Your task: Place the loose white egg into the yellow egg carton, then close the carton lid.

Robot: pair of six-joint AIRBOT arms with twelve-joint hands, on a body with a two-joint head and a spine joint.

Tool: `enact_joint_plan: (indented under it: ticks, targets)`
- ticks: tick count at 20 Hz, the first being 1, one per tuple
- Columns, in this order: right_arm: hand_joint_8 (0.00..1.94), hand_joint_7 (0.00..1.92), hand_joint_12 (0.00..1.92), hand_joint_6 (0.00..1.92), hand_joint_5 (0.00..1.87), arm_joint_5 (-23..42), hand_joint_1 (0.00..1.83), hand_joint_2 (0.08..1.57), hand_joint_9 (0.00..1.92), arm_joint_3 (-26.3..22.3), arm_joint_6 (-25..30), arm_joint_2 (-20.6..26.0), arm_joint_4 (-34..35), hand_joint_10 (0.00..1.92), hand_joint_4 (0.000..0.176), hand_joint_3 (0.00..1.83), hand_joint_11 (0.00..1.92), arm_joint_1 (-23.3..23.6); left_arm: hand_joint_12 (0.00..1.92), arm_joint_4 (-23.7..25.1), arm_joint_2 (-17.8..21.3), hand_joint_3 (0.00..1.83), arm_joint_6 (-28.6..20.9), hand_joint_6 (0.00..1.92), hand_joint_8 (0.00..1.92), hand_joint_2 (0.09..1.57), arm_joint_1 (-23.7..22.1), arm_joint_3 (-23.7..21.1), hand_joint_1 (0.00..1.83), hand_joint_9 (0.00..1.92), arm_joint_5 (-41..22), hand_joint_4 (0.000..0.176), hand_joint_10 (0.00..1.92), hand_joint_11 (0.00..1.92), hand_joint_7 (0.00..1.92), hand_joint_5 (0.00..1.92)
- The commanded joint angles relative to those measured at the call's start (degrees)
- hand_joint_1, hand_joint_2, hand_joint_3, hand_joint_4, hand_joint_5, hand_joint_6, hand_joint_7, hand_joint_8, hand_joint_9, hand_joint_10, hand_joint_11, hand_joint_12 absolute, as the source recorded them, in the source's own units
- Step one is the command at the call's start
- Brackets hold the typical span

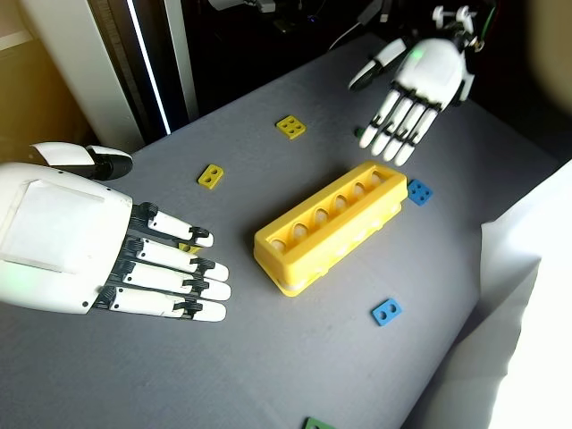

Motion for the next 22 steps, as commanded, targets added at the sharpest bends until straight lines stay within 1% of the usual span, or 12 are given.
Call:
enact_joint_plan:
  ticks: [1, 4, 5, 7, 8, 9, 10, 15, 17, 19, 21, 22]
  targets:
    - [0.01, 0.21, 0.0, 0.0, 0.5, 3.22, 0.36, 0.73, 0.03, 0.01, 0.15, 0.84, 2.62, 0.01, 0.176, 0.01, 0.0, 0.9, 0.0, -4.73, 1.66, 0.01, -0.02, 0.0, 0.0, 1.22, -0.04, -0.25, 0.0, 0.0, -5.0, 0.0, 0.0, 0.0, 0.0, 0.0]
    - [0.01, 0.26, 0.0, 0.0, 0.51, 3.44, 0.38, 0.74, 0.07, -0.13, 0.15, 0.84, 2.16, 0.01, 0.172, 0.0, 0.0, 0.9, 0.0, -2.41, 5.22, 0.0, 0.56, 0.0, 0.0, 1.2, -0.74, -2.1, 0.0, 0.0, -10.04, 0.0, 0.0, 0.0, 0.0, 0.0]
    - [0.0, 0.25, 0.0, 0.0, 0.51, 3.53, 0.37, 0.74, 0.06, -0.21, 0.15, 0.84, 2.02, 0.0, 0.175, 0.0, 0.0, 0.9, 0.0, -1.26, 6.21, 0.0, 0.59, 0.0, 0.0, 1.2, -1.58, -2.55, 0.0, 0.0, -11.2, 0.0, 0.0, 0.0, 0.0, 0.0]
    - [0.01, 0.28, 0.0, 0.01, 0.53, 3.68, 0.41, 0.74, 0.07, -0.49, 0.15, 0.85, 1.56, 0.0, 0.164, 0.0, 0.0, 0.93, 0.0, -0.39, 7.94, 0.0, 0.53, 0.0, 0.0, 1.21, -3.21, -3.05, 0.0, 0.0, -12.57, 0.0, 0.0, 0.0, 0.0, 0.0]
    - [0.01, 0.28, 0.0, 0.0, 0.53, 3.73, 0.42, 0.74, 0.06, -0.71, 0.15, 0.87, 1.22, 0.0, 0.165, 0.0, 0.0, 0.97, 0.0, -0.39, 8.68, 0.0, -0.08, 0.0, 0.0, 1.21, -4.04, -3.16, 0.0, 0.0, -12.61, 0.0, 0.0, 0.0, 0.0, 0.0]
    - [0.0, 0.26, 0.0, 0.0, 0.53, 3.75, 0.4, 0.74, 0.07, -0.92, 0.15, 0.89, 0.87, 0.0, 0.174, 0.0, 0.0, 0.97, 0.0, -0.39, 9.09, 0.0, -0.86, 0.0, 0.0, 1.2, -4.57, -3.23, 0.0, 0.0, -12.61, 0.0, 0.0, 0.0, 0.0, 0.0]
    - [0.0, 0.26, 0.0, 0.0, 0.53, 3.89, 0.37, 0.74, 0.09, -1.16, 0.15, 0.91, 0.55, 0.01, 0.176, 0.0, 0.0, 1.03, 0.0, -0.11, 9.66, 0.0, -2.16, 0.0, 0.0, 1.21, -5.41, -3.4, 0.0, 0.0, -12.45, 0.0, 0.0, 0.0, 0.0, 0.0]
    - [0.01, 0.25, 0.0, 0.0, 0.51, 4.06, 0.39, 0.75, 0.05, -1.36, 0.15, 0.94, 0.51, 0.0, 0.176, 0.01, 0.0, 1.0, 0.0, 0.5, 10.11, 0.01, -2.31, 0.0, 0.0, 1.22, -6.31, -4.48, 0.0, 0.0, -10.63, 0.0, 0.0, 0.0, 0.0, 0.0]
    - [0.01, 0.3, 0.0, 0.01, 0.57, 4.07, 0.45, 0.73, 0.1, -1.4, 0.16, 0.95, 0.51, 0.01, 0.173, 0.0, 0.0, 1.01, 0.0, 0.51, 10.11, 0.02, -2.26, 0.0, 0.0, 1.25, -5.85, -5.52, 0.0, 0.0, -8.88, 0.0, 0.0, 0.0, 0.0, 0.0]
    - [0.01, 0.33, 0.0, 0.01, 0.59, 4.08, 0.44, 0.72, 0.11, -1.4, 0.16, 0.96, 0.51, 0.01, 0.176, 0.0, 0.0, 1.0, 0.0, 0.39, 10.11, 0.01, -2.78, 0.02, 0.0, 1.25, -5.82, -6.38, 0.0, 0.0, -7.76, 0.0, 0.0, 0.0, 0.01, 0.05]
    - [0.02, 0.35, 0.0, 0.02, 0.62, 4.08, 0.47, 0.72, 0.12, -1.4, 0.16, 0.96, 0.51, 0.01, 0.171, 0.0, 0.0, 1.0, 0.0, 0.4, 10.23, 0.0, -3.55, 0.01, 0.01, 1.25, -5.76, -6.91, 0.0, 0.01, -7.79, 0.0, 0.0, 0.0, 0.06, 0.1]
    - [0.01, 0.37, 0.0, 0.01, 0.66, 4.09, 0.47, 0.72, 0.16, -1.42, 0.16, 0.96, 0.51, 0.01, 0.175, 0.0, 0.0, 1.0, 0.01, 0.59, 10.32, 0.01, -4.38, 0.01, 0.01, 1.27, -5.4, -7.36, 0.0, 0.05, -8.04, 0.0, 0.01, 0.02, 0.11, 0.12]
